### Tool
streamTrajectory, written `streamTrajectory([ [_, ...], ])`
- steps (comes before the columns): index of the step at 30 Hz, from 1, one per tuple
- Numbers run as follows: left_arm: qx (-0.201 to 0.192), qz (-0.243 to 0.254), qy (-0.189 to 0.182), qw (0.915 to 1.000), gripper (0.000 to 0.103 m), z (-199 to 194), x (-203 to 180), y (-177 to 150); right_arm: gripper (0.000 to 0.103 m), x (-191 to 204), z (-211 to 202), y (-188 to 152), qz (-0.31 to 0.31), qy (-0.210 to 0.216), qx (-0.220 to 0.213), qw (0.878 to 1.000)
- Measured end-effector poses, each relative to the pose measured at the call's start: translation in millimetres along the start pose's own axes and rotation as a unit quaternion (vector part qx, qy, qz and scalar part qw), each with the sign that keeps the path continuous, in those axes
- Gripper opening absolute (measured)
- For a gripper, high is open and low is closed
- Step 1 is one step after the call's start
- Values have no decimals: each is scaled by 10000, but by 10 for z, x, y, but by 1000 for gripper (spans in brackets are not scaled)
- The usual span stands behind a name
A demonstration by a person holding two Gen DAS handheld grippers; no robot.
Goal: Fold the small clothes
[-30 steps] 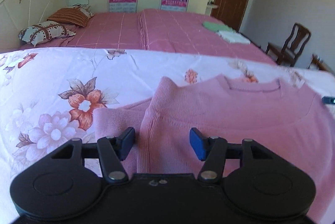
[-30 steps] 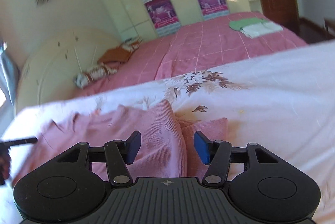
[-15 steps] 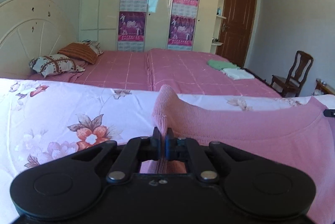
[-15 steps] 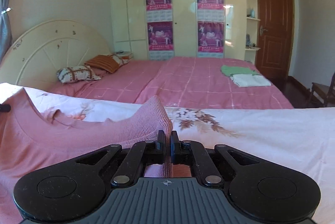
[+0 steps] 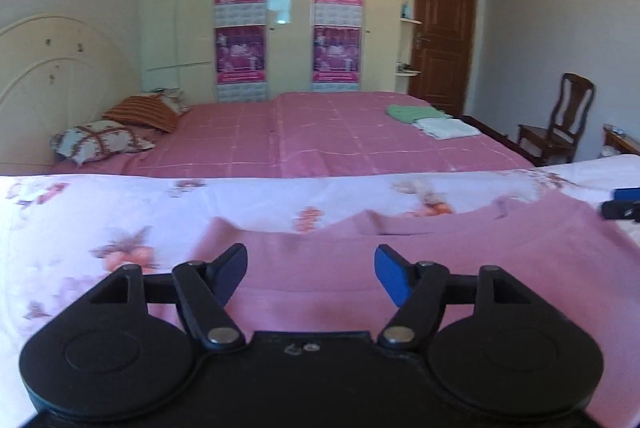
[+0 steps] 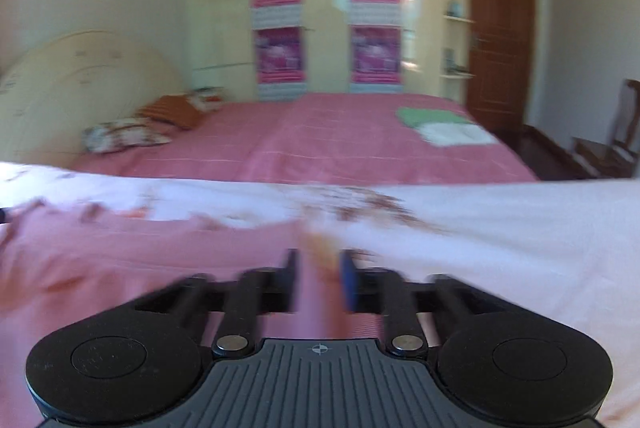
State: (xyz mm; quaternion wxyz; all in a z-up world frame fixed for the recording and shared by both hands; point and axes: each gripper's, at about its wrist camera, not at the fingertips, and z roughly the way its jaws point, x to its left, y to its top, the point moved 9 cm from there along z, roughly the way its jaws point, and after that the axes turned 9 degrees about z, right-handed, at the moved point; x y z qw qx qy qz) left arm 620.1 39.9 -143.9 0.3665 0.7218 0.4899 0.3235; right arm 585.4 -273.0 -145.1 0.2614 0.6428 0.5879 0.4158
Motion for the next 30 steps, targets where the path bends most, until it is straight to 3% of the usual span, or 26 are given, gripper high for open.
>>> streamTrajectory([
  [1, 67, 65, -327, 9994, 70, 56, -256, 4, 79, 263, 74, -26, -190, 235, 91, 9995],
  [3, 250, 348, -629, 9971, 70, 155, -671, -61, 79, 733, 233, -160, -443, 651, 354, 9963],
  [4, 292, 440, -669, 9964, 70, 183, -794, -116, 71, 898, 279, -218, -545, 773, 452, 9945],
  [5, 368, 478, -739, 9954, 71, 209, -872, -200, 52, 1045, 355, -301, -647, 836, 622, 9925],
  [7, 389, 565, -670, 9954, 72, 184, -824, -335, 44, 1184, 483, -500, -766, 856, 959, 9887],
  [10, 330, 388, -505, 9974, 78, -20, -374, -511, 45, 1014, 443, -586, -982, 816, 1008, 9867],
  [12, 491, 343, -91, 9982, 77, -160, 46, -694, 48, 640, 319, -563, -848, 417, 986, 9906],
  [14, 482, 92, -101, 9987, 78, -309, 377, -887, 48, 242, 188, -618, -842, 36, 1027, 9911],
  [15, 505, -17, 3, 9987, 78, -386, 522, -961, 49, 70, 100, -651, -751, 38, 1000, 9921],
  [18, 512, -186, 72, 9985, 74, -519, 606, -941, 50, -84, -69, -690, -701, -103, 950, 9930],
  [20, 363, -239, 86, 9990, 73, -610, 457, -804, 50, 27, -161, -668, -786, -366, 787, 9931],
  [22, 97, -161, -160, 9997, 75, -671, 169, -639, 50, 270, -323, -622, -721, -168, 446, 9963],
  [25, 132, 35, -338, 9993, 75, -513, -377, -471, 50, 771, -400, -671, -887, 173, 245, 9956],
  [27, 309, -62, -560, 9979, 75, -357, -650, -471, 50, 1061, -332, -757, -906, 404, 347, 9945],
  [28, 580, -51, -640, 9962, 76, -241, -771, -554, 50, 1152, -266, -827, -948, 384, 475, 9936],
  [29, 786, 70, -567, 9953, 80, -160, -858, -664, 50, 1194, -182, -913, -995, 265, 685, 9923],
  [30, 646, 206, -413, 9968, 79, -199, -886, -652, 50, 1183, -78, -1042, -974, 95, 986, 9903],
])
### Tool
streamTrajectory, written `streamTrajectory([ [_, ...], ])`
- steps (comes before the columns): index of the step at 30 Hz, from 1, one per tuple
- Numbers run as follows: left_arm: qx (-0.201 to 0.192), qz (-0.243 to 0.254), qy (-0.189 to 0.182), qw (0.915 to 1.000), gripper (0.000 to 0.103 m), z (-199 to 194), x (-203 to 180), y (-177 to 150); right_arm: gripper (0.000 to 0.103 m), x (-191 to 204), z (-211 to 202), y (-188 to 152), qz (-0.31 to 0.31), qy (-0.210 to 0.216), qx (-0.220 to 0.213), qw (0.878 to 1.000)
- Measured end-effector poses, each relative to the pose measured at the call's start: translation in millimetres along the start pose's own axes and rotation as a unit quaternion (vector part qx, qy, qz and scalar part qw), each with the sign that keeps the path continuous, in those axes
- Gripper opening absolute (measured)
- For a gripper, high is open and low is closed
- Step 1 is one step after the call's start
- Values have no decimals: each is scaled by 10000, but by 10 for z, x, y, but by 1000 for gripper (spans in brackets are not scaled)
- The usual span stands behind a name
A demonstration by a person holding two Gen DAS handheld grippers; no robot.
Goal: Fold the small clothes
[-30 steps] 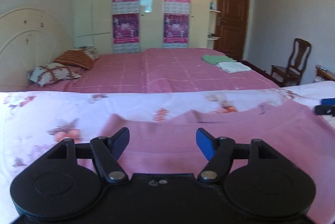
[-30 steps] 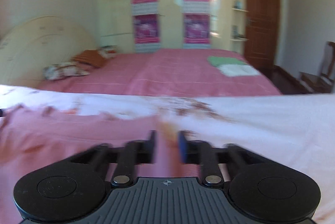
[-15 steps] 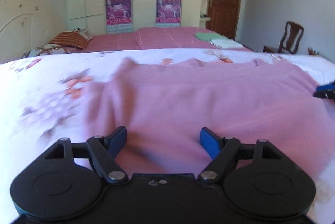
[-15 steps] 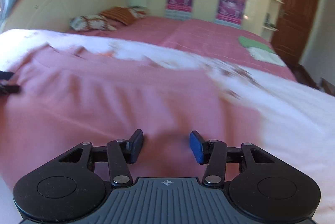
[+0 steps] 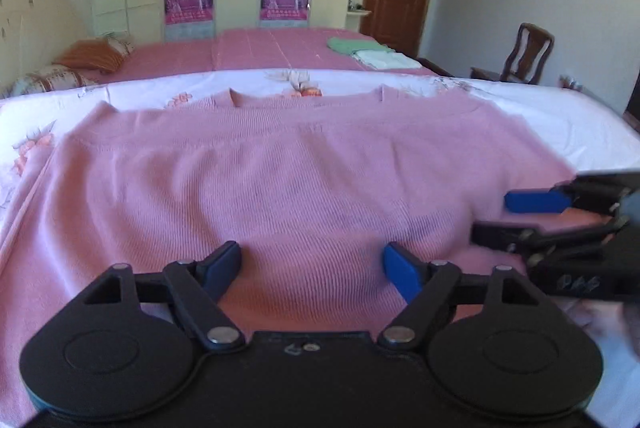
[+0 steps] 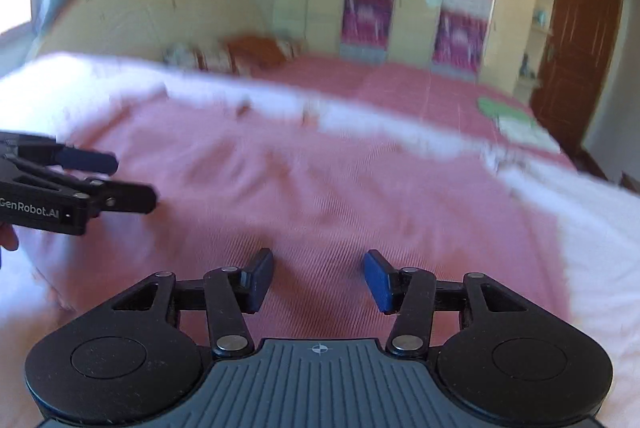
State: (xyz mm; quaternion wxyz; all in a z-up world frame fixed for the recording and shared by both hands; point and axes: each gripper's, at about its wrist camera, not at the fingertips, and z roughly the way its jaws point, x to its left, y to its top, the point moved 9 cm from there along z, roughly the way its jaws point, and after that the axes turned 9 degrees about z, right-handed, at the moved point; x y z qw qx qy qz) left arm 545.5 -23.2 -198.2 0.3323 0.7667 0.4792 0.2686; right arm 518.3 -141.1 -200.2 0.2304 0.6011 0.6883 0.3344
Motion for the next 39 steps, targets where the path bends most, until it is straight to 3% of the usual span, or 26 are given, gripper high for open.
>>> streamTrajectory([
  [1, 57, 26, 29, 10000, 76, -59, -26, -14, 50, -20, -13, -19, 142, 14, -75, 9999],
  [4, -403, 28, 12, 9992, 78, -365, -30, -51, 50, -105, -255, -40, 326, -84, -55, 9994],
  [6, -30, 122, 67, 9999, 78, -313, -57, -230, 50, -96, -462, -80, 230, -6, -329, 9992],
  [7, 70, 174, 91, 9998, 78, -268, -84, -323, 50, -81, -464, -155, 192, -19, -234, 9995],
  [9, -27, 343, 179, 9992, 78, -302, -130, -345, 50, -81, -335, -373, 192, -113, 129, 9997],
  [10, 62, 303, 156, 9994, 78, -335, -137, -341, 50, -78, -357, -397, 198, -120, -6, 9997],
  [15, 217, 118, 177, 9995, 79, -448, -9, -411, 50, -130, -467, -456, 379, -126, 121, 9991],
  [20, 160, 134, 258, 9994, 77, -608, 70, -441, 50, -224, -573, -497, 417, -115, 245, 9988],
  [23, -4, -22, 462, 9989, 77, -707, 232, -404, 50, -370, -763, -376, 609, -350, -140, 9974],
  [26, 164, -197, 668, 9974, 77, -663, 459, -490, 50, -607, -866, -315, 876, -591, -379, 9937],
  [28, 365, -372, 753, 9958, 80, -624, 619, -641, 50, -748, -802, -390, 955, -733, -183, 9926],
  [30, 227, -527, 662, 9962, 80, -692, 712, -726, 50, -913, -681, -604, 996, -975, 225, 9900],
  [32, 210, -545, 677, 9960, 80, -754, 758, -770, 50, -961, -755, -664, 1049, -842, 36, 9909],
  [39, 299, -651, 761, 9945, 80, -834, 882, -844, 50, -984, -891, -736, 1136, -838, 81, 9899],
])
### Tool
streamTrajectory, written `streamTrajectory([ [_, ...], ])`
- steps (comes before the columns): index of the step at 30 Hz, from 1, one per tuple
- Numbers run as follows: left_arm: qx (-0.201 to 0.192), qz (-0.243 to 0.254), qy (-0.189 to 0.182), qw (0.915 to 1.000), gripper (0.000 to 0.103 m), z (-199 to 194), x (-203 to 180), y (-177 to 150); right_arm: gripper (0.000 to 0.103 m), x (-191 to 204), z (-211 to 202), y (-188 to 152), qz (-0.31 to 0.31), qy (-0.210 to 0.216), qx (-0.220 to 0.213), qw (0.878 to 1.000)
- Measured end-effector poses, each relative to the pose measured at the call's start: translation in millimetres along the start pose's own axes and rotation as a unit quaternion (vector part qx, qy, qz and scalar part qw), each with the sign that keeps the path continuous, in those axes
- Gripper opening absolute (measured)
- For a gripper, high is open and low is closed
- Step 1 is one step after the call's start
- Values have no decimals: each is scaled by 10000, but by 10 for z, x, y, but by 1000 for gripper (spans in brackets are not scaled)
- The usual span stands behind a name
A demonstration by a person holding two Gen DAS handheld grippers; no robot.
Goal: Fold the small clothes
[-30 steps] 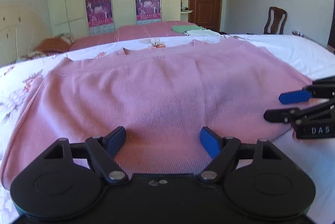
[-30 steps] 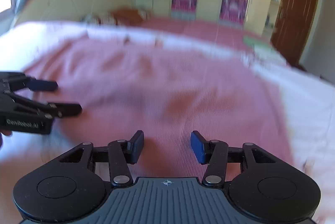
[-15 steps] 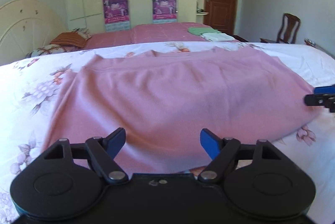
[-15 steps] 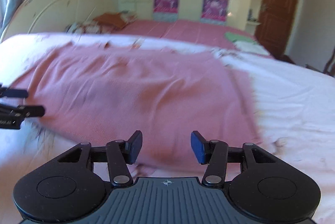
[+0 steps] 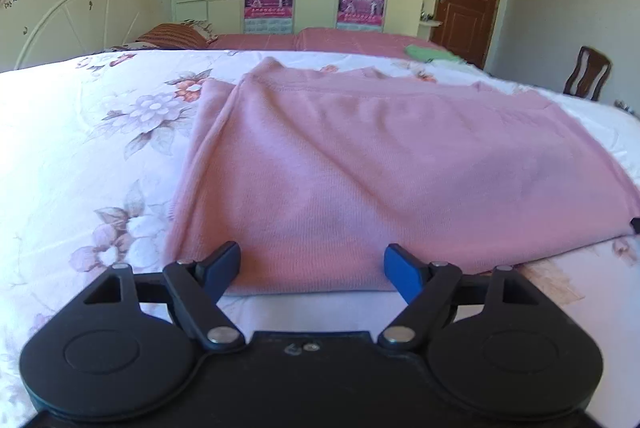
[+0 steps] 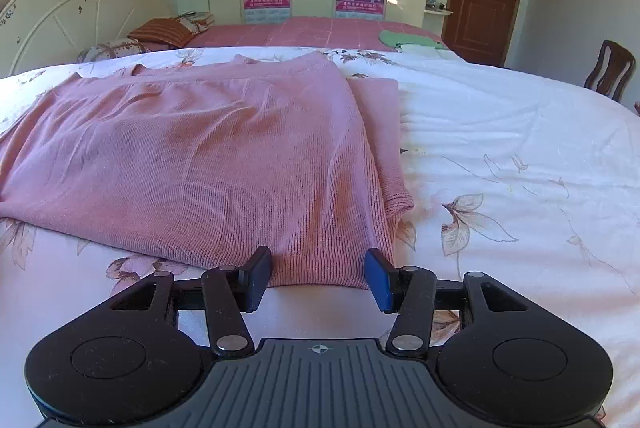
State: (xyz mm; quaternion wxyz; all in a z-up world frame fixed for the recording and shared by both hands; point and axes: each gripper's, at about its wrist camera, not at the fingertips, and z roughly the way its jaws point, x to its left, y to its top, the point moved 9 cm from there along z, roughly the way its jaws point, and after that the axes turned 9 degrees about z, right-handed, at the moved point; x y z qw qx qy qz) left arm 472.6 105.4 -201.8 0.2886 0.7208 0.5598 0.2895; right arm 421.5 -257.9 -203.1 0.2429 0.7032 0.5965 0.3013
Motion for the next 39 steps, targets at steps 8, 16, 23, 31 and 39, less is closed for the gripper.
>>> streamTrajectory([
  [8, 46, -324, 109, 9994, 78, -92, 374, -74, 50, -57, -225, 236, 327, 15, -276, 9991],
  [16, 12, -993, -11, 9951, 52, -95, 658, -113, 50, -233, -90, 120, 654, 0, -139, 9978],
  [23, -462, -1580, -268, 9860, 7, -203, 751, -114, 10, -216, -94, 142, 597, 351, 38, 9976],
  [31, -18, -1286, 44, 9917, 49, -192, 779, -170, 12, -325, -133, 66, 762, 330, 107, 9965],
  [39, -254, -2493, -867, 9642, 64, -608, 505, -324, 38, -234, -652, 123, 567, 200, -538, 9967],
])
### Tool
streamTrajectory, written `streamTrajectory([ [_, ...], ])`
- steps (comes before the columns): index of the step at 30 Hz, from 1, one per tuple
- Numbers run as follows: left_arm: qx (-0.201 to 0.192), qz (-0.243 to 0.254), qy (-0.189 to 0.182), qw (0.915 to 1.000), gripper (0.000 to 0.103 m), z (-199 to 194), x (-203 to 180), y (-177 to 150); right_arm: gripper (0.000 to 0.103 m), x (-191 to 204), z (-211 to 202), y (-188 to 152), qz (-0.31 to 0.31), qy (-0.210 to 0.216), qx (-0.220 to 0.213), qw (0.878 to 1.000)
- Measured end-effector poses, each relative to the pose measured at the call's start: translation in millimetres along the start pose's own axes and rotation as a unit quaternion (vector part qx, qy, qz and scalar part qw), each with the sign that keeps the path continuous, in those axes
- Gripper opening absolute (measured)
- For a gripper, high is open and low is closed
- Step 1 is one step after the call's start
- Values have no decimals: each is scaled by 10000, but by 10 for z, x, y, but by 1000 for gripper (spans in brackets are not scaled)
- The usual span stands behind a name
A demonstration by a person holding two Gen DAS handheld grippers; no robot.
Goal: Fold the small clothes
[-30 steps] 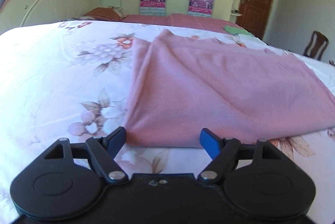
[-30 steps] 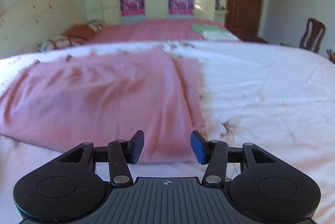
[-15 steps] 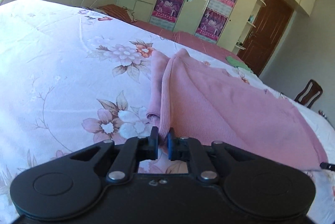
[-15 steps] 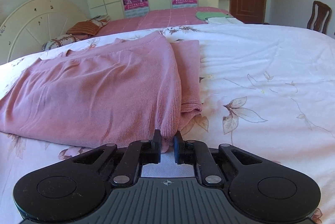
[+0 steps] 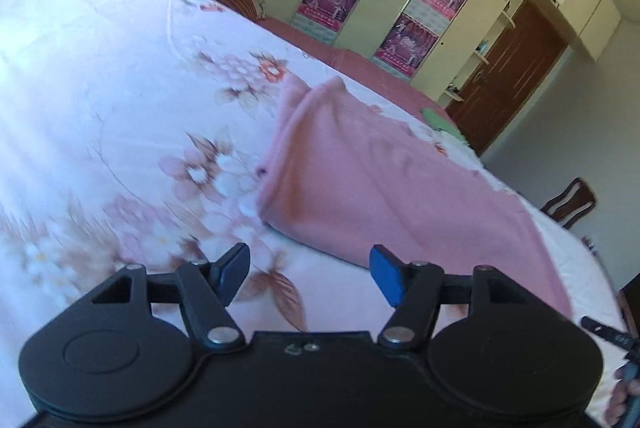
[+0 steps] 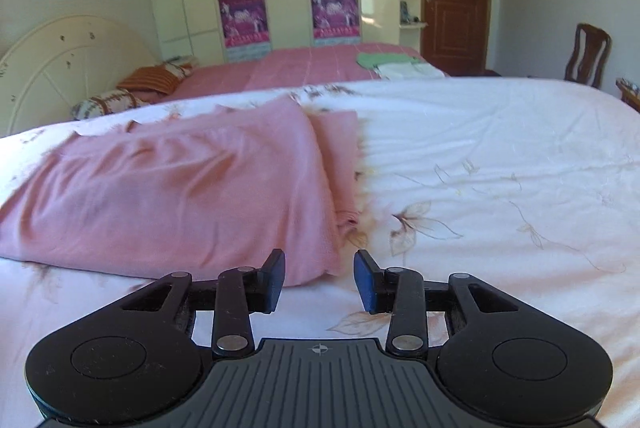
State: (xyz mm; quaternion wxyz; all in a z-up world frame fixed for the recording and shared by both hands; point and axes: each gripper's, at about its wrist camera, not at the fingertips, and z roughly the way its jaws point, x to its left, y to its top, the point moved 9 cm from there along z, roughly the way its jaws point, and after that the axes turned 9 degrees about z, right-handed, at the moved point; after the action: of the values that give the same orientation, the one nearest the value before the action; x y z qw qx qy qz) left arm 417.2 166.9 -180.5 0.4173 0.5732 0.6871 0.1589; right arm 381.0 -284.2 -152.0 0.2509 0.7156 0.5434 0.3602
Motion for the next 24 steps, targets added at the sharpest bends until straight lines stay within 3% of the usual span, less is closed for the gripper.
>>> streamTrajectory([
  [3, 91, -1051, -396, 9936, 60, 230, -48, -150, 38, 226, -65, 17, 5, 289, -54, 9996],
  [6, -354, -1637, -534, 9844, 59, 343, -17, -154, 38, 502, -9, 85, 151, 597, -55, 9981],
  [12, -697, -1915, -405, 9782, 60, 517, -20, 5, 30, 872, 174, 127, 350, 1012, 40, 9942],
  [16, -843, -2087, -412, 9735, 57, 662, 17, 148, 9, 1048, 385, 226, 354, 1224, 25, 9919],
  [22, -1066, -2331, -339, 9660, 55, 850, 40, 297, 8, 1320, 659, 312, 232, 1406, 110, 9897],
  [24, -1011, -2428, -272, 9644, 40, 882, 46, 311, 8, 1444, 718, 313, 116, 1449, 143, 9893],
])
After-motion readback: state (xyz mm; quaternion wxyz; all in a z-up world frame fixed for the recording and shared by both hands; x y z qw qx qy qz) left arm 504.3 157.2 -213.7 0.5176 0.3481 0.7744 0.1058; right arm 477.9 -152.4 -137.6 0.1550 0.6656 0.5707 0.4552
